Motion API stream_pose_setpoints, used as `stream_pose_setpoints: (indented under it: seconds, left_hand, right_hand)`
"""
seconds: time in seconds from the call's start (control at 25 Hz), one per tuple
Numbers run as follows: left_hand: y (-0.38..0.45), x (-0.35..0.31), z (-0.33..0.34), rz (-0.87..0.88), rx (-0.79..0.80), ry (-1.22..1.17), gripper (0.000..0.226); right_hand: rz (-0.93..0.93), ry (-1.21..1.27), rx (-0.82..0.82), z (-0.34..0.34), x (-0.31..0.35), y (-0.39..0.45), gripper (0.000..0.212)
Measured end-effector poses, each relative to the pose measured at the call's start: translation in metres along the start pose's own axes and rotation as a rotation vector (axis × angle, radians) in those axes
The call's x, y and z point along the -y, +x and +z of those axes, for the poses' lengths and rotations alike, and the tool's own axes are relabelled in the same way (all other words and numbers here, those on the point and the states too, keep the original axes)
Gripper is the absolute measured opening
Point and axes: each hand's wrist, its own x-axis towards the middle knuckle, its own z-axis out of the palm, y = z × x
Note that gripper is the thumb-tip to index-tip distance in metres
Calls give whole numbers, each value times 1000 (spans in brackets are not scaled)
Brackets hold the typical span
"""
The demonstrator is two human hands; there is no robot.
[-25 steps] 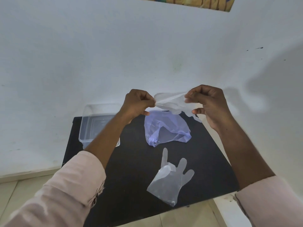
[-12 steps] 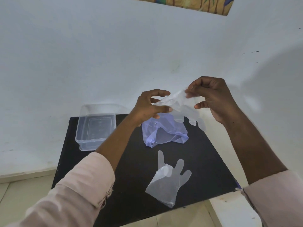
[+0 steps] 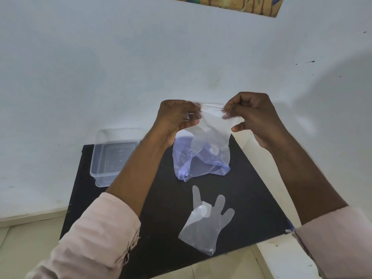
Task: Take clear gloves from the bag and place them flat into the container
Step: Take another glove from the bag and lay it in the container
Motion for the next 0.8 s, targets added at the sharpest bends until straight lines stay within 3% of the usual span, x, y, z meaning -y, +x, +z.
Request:
stream_pose_setpoints:
  seconds: [0.12, 0.28, 0.52, 0.68, 0.8]
  left_hand:
    - [3, 1, -6, 30, -40, 41, 4]
    - [3, 9, -16, 129, -88, 280, 10]
    - [-8, 30, -16, 143, -85, 461, 54]
    - [-15, 54, -2, 138, -249, 456, 56]
    - [-14, 64, 4, 109, -325, 281, 53]
  right_hand:
    - [0, 1, 23, 6, 0, 0, 8]
    - [-2, 37, 29, 12, 0, 0, 9]
    - [-3, 77, 30, 14, 6, 2, 8]
    - [-9, 80, 38, 15, 9, 1, 8]
    - [-15, 75, 45, 16, 10, 0, 8]
